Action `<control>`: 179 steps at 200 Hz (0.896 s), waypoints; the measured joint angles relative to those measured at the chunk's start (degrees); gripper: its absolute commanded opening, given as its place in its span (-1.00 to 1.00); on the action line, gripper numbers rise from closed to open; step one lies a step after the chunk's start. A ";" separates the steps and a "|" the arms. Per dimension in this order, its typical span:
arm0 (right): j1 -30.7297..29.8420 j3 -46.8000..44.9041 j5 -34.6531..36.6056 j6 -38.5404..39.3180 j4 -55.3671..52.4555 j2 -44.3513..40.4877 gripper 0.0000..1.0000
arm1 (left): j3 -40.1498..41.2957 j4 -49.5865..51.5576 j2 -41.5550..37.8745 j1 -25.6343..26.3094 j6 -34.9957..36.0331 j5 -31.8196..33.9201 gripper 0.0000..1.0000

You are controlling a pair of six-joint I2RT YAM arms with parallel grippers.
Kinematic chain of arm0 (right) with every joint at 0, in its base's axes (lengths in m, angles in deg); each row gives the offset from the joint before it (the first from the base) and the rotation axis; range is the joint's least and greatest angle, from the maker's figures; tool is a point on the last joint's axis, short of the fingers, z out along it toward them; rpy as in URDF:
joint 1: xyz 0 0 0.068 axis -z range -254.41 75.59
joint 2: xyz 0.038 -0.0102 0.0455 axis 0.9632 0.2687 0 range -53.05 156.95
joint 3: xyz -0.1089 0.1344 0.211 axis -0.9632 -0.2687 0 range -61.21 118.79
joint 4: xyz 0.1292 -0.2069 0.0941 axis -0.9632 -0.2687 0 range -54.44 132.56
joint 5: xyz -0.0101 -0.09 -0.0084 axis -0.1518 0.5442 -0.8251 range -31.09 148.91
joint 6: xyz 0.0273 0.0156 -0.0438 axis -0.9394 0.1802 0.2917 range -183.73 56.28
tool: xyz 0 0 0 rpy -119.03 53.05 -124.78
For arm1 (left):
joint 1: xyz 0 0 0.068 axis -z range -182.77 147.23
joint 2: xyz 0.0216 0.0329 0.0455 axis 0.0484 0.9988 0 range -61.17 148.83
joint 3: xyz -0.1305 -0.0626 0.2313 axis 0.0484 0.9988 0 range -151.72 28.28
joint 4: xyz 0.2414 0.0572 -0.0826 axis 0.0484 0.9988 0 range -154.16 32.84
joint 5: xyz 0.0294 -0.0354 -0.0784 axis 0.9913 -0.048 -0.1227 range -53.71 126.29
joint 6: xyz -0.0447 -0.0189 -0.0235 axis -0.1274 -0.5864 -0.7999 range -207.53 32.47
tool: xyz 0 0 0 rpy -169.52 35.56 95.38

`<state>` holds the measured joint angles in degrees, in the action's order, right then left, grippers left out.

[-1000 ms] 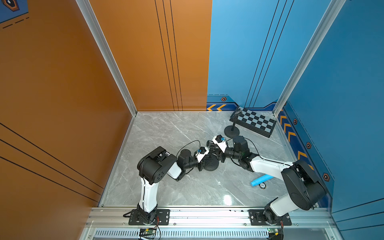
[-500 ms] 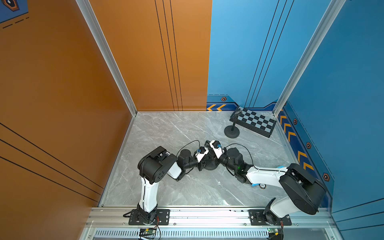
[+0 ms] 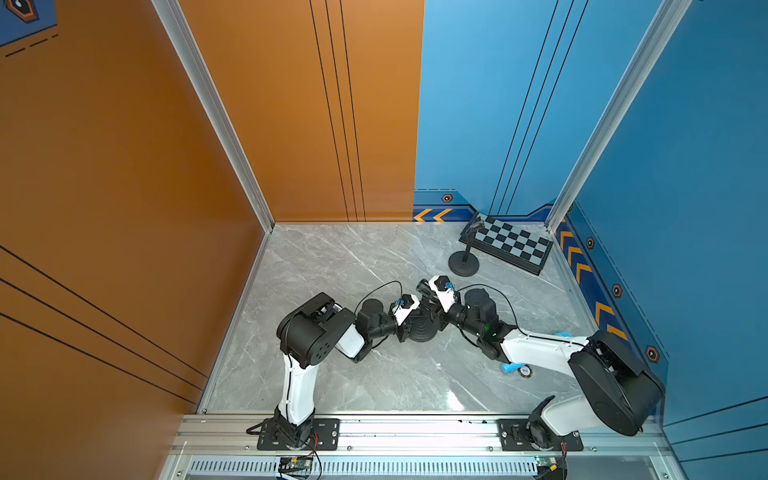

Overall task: Assemble a microphone stand
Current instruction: Screw the microphone stand pole into the microphone stand base.

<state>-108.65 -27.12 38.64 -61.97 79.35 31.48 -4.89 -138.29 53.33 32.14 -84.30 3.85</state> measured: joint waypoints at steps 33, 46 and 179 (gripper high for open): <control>2.27 3.93 -7.32 1.86 -4.17 0.92 -0.18 | 0.00 -0.02 0.17 -0.07 -0.22 -0.20 -0.69; 2.43 4.24 -8.50 2.43 -4.33 1.46 -0.47 | 0.00 -0.04 0.20 -0.11 -0.24 -0.20 -0.68; -18.32 -1.33 44.85 -4.76 14.80 6.10 -0.61 | 0.26 -0.52 0.55 -0.81 -0.94 0.33 -0.74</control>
<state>-126.97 -28.45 83.49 -66.73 94.15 37.58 -4.62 -138.81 53.88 31.33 -85.24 4.17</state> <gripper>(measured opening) 0.243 0.194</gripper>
